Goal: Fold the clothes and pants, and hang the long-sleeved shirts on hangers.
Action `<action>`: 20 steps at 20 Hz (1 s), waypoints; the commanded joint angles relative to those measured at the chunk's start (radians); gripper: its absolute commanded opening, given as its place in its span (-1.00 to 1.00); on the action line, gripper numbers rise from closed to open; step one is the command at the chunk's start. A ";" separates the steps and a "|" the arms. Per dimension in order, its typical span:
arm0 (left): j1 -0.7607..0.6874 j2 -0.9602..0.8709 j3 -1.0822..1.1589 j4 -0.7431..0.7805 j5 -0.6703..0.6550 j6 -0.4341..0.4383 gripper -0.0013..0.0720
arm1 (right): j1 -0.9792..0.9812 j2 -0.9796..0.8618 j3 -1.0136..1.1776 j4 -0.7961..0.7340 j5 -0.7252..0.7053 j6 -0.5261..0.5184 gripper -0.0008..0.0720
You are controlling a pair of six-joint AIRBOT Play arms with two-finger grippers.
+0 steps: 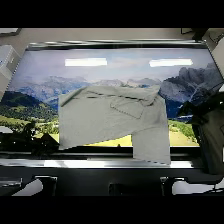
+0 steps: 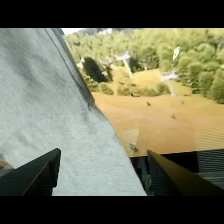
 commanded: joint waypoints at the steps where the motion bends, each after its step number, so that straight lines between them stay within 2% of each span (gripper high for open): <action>1: -0.034 -0.009 -0.076 -0.079 0.098 0.043 0.37 | -0.001 0.018 -0.044 0.035 0.013 -0.018 0.69; 2: -0.052 -0.018 -0.076 -0.105 0.128 0.043 0.36 | -0.001 0.019 -0.044 0.040 0.019 -0.019 0.69; 4: -0.084 -0.027 -0.076 -0.150 0.177 0.043 0.06 | -0.001 0.019 -0.044 0.041 0.033 -0.029 0.69; 5: -0.097 -0.027 -0.074 -0.164 0.195 0.040 0.00 | -0.001 0.019 -0.044 0.041 0.040 -0.035 0.69; 6: -0.101 -0.027 -0.071 -0.163 0.198 0.034 -0.44 | -0.001 0.018 -0.044 0.041 0.048 -0.038 0.69; 7: -0.098 -0.027 -0.068 -0.163 0.191 0.036 -0.67 | -0.001 0.018 -0.044 0.041 0.050 -0.044 0.69; 9: -0.098 -0.024 -0.061 -0.162 0.161 0.052 -0.91 | -0.001 0.018 -0.045 0.041 0.045 -0.046 0.69; 12: -0.097 -0.021 -0.047 -0.158 0.132 0.063 -0.91 | -0.001 0.018 -0.077 0.032 0.007 -0.045 0.69; 16: -0.097 -0.021 -0.008 -0.158 0.102 0.062 -0.91 | -0.001 0.008 -0.216 0.057 -0.160 -0.046 0.66; 20: -0.097 -0.020 0.013 -0.159 0.085 0.062 -0.91 | 0.000 -0.058 -0.252 0.171 -0.235 -0.106 0.55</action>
